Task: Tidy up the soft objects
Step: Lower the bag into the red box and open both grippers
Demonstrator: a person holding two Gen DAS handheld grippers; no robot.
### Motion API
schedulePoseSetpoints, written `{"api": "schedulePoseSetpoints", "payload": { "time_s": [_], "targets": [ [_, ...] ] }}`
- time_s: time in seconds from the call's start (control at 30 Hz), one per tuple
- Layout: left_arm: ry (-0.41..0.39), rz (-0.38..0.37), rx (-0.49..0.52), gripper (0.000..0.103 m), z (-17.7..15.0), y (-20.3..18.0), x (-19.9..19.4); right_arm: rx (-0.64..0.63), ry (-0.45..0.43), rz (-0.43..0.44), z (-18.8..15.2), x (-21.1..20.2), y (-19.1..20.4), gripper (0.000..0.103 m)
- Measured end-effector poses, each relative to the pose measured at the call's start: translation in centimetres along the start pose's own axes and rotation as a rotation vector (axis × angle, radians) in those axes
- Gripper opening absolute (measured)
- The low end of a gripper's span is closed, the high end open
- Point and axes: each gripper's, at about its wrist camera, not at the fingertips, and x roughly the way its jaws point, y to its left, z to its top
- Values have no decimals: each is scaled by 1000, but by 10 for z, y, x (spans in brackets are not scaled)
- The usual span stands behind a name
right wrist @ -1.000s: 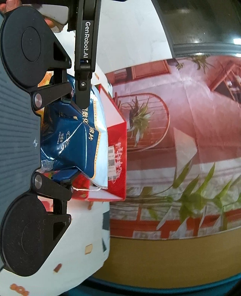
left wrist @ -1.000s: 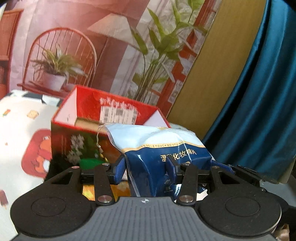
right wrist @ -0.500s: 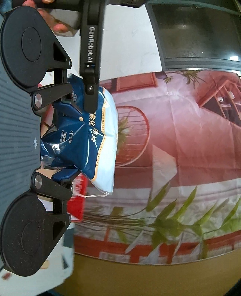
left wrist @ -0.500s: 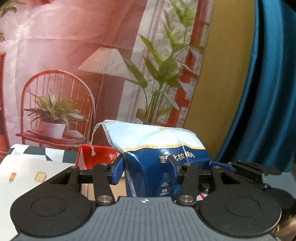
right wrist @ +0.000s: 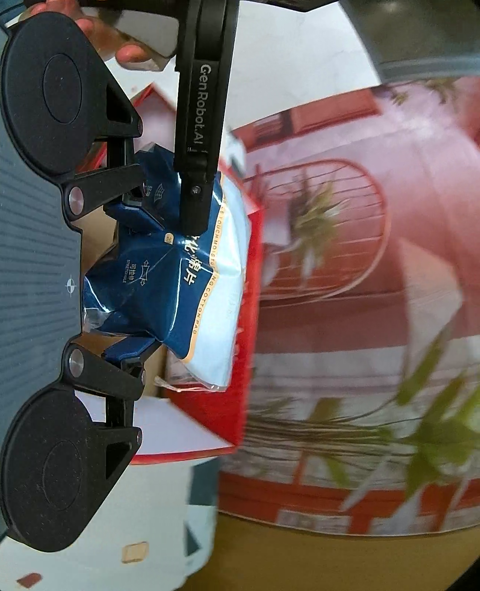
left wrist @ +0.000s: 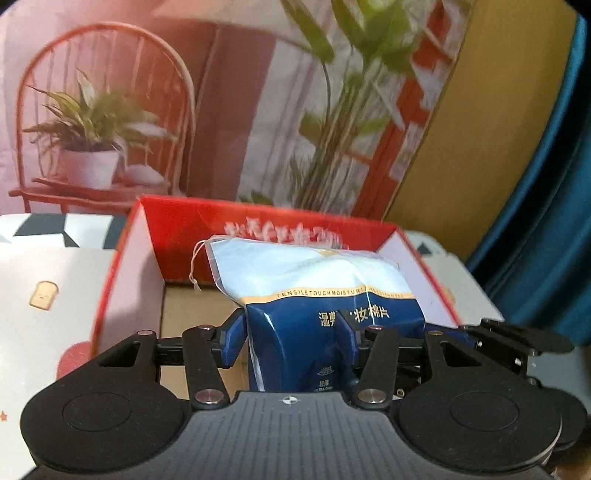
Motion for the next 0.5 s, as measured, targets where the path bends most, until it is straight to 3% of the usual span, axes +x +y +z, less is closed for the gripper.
{"api": "schedulePoseSetpoints", "payload": {
  "time_s": [0.33, 0.5],
  "targets": [
    [70, 29, 43, 54, -7, -8, 22, 125, 96, -14, -18, 16, -21, 56],
    [-7, 120, 122, 65, -10, -18, 14, 126, 107, -44, -19, 14, -20, 56]
  ]
}}
